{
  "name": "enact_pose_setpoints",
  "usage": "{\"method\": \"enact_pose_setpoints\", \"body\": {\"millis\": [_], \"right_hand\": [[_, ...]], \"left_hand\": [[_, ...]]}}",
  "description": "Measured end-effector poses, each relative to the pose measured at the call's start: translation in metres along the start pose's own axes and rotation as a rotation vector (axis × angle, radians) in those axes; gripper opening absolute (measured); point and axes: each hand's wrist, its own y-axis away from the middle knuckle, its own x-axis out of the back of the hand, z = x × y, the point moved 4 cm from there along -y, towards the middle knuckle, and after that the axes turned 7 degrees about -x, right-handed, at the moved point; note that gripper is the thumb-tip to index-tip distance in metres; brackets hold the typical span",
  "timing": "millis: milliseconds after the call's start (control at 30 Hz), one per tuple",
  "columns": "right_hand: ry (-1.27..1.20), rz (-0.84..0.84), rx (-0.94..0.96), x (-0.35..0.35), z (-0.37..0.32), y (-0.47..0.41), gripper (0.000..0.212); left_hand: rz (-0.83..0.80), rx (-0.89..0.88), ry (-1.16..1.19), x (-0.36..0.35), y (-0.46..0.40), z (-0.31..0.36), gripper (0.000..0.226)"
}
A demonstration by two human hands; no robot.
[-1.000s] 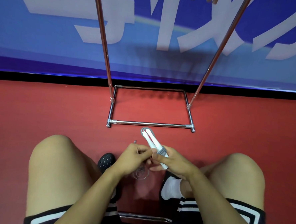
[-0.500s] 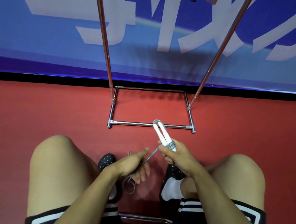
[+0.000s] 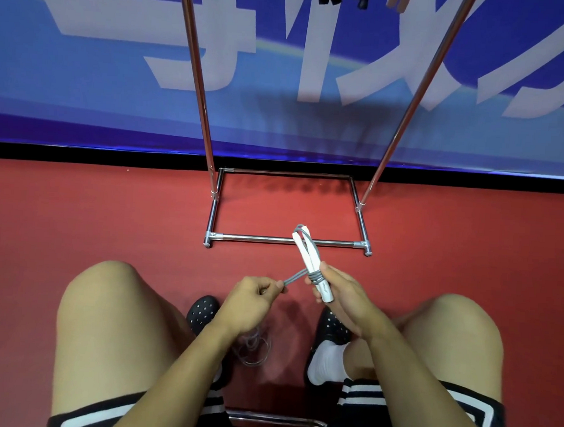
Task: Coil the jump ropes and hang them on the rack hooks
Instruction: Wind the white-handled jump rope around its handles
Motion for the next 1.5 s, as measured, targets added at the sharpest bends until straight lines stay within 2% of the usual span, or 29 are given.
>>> {"method": "enact_pose_setpoints", "body": {"millis": [133,233,467,567,667,867,967,1067,1200,1300,1500], "right_hand": [[0.064,-0.002,0.014,-0.001,0.004,-0.002,0.023],[0.153,0.002,0.056,-0.003,0.004,-0.002,0.022],[0.21,0.024,0.075,-0.005,0.004,-0.002,0.038],[0.218,0.076,0.043,-0.004,0.007,-0.002,0.048],[0.261,0.125,0.013,-0.004,0.008,-0.002,0.049],[0.189,-0.087,-0.082,-0.016,0.015,0.0,0.033],[0.189,-0.139,-0.091,-0.019,0.016,0.003,0.027],[0.218,-0.137,-0.043,-0.019,0.011,0.005,0.028],[0.419,-0.071,0.052,-0.018,0.008,0.004,0.034],[0.564,0.019,0.148,-0.014,0.01,-0.001,0.03],[0.535,0.064,0.13,-0.012,0.01,-0.004,0.023]], "left_hand": [[-0.011,-0.007,-0.091,0.0,0.001,-0.001,0.036],[-0.031,-0.041,-0.114,-0.004,0.004,0.004,0.03],[-0.035,-0.094,-0.151,-0.004,0.007,0.011,0.032],[-0.033,-0.101,-0.134,-0.004,0.01,0.016,0.039],[-0.037,-0.103,-0.144,-0.005,0.01,0.018,0.045],[-0.056,-0.137,-0.149,-0.01,0.01,0.012,0.05],[-0.054,-0.135,-0.157,-0.01,0.009,0.01,0.052],[-0.054,-0.112,-0.144,-0.01,0.008,0.013,0.053],[-0.076,-0.002,-0.087,-0.012,0.003,0.001,0.05],[-0.091,0.09,-0.115,-0.012,-0.002,-0.016,0.054],[-0.089,0.103,-0.075,-0.009,-0.007,-0.026,0.045]]}}
